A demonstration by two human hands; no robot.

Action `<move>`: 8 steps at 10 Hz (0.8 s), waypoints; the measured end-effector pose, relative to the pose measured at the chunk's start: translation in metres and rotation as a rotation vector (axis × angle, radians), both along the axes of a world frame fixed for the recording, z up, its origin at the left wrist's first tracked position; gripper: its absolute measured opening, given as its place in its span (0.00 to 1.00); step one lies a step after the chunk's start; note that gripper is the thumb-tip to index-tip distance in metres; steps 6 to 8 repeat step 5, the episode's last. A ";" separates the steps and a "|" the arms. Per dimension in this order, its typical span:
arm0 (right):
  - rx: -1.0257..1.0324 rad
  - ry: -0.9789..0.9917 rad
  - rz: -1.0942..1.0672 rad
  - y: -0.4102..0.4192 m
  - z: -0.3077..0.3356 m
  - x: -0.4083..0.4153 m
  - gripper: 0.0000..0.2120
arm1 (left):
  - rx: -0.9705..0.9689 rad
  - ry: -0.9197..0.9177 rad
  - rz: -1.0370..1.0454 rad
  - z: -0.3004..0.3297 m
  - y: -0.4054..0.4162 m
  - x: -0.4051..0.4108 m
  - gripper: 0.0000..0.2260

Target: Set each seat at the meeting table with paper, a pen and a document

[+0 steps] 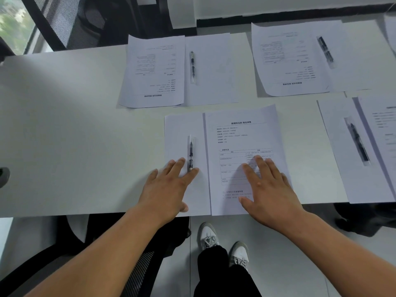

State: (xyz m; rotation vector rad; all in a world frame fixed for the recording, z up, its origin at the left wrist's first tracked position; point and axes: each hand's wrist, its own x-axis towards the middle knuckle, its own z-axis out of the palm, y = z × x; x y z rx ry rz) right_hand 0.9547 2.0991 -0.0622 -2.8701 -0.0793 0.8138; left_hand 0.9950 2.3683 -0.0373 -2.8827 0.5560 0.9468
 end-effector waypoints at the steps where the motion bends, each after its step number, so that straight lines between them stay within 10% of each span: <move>1: -0.002 0.002 -0.005 0.000 0.000 -0.001 0.42 | 0.000 -0.005 0.006 -0.001 0.000 -0.001 0.49; 8: -0.039 -0.020 0.019 0.001 0.016 0.000 0.45 | 0.004 -0.022 0.012 0.017 -0.001 0.000 0.47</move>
